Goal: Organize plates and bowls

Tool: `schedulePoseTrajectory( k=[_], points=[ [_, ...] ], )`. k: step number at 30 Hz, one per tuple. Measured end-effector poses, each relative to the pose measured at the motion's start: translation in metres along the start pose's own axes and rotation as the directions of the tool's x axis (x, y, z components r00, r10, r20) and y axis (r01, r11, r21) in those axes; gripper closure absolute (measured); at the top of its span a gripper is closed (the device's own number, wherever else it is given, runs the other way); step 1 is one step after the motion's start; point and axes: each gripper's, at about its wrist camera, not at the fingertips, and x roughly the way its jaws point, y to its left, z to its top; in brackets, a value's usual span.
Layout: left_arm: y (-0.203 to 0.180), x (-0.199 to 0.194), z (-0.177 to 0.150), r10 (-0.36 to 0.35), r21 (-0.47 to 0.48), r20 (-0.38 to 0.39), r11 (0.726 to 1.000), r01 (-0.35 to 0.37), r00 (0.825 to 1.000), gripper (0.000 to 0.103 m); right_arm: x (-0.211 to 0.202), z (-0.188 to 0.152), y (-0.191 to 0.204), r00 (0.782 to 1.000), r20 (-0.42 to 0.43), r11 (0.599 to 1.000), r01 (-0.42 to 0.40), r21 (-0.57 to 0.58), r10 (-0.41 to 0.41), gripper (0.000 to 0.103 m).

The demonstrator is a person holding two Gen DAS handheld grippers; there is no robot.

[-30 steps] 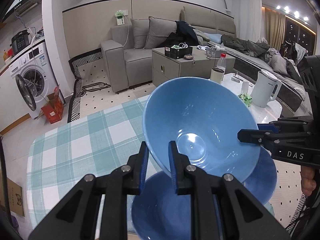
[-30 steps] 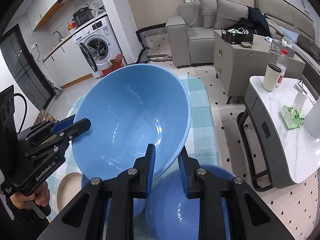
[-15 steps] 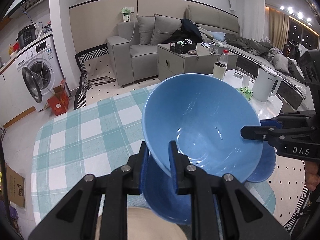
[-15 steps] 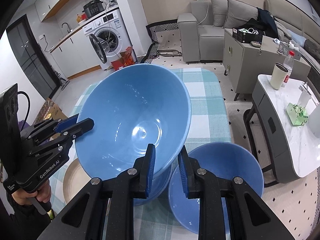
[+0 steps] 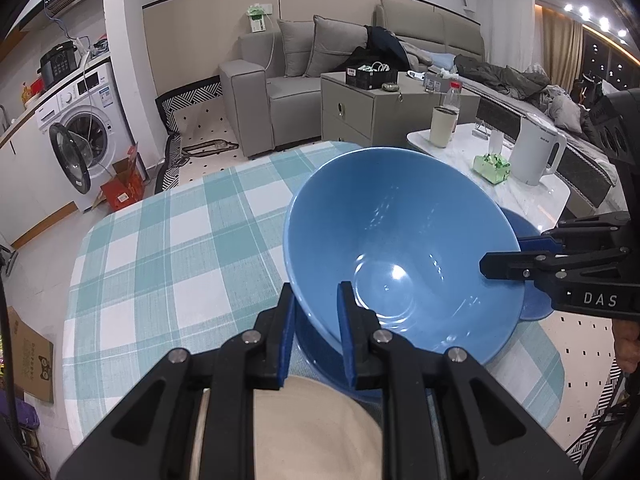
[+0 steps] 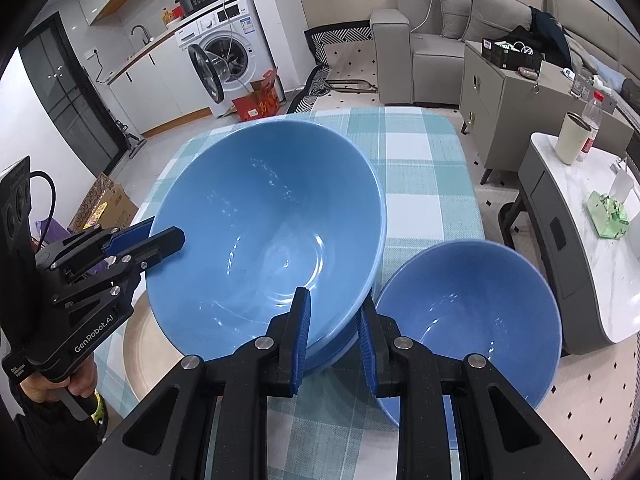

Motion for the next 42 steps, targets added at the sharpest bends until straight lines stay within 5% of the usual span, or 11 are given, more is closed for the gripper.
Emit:
schedulePoseTrajectory(
  k=[21,42],
  points=[
    [0.002,0.028,-0.026,0.005,0.0,-0.074,1.0,-0.005,0.997,0.085,0.039,-0.013,0.006,0.996,-0.078,0.999,0.028,-0.036,-0.031,0.08],
    [-0.001,0.035,-0.031,0.02,0.029,-0.102,0.999,-0.017,0.995,0.083,0.05,-0.018,0.025,0.981,-0.081,0.973,0.16,-0.169,-0.175,0.075]
  ],
)
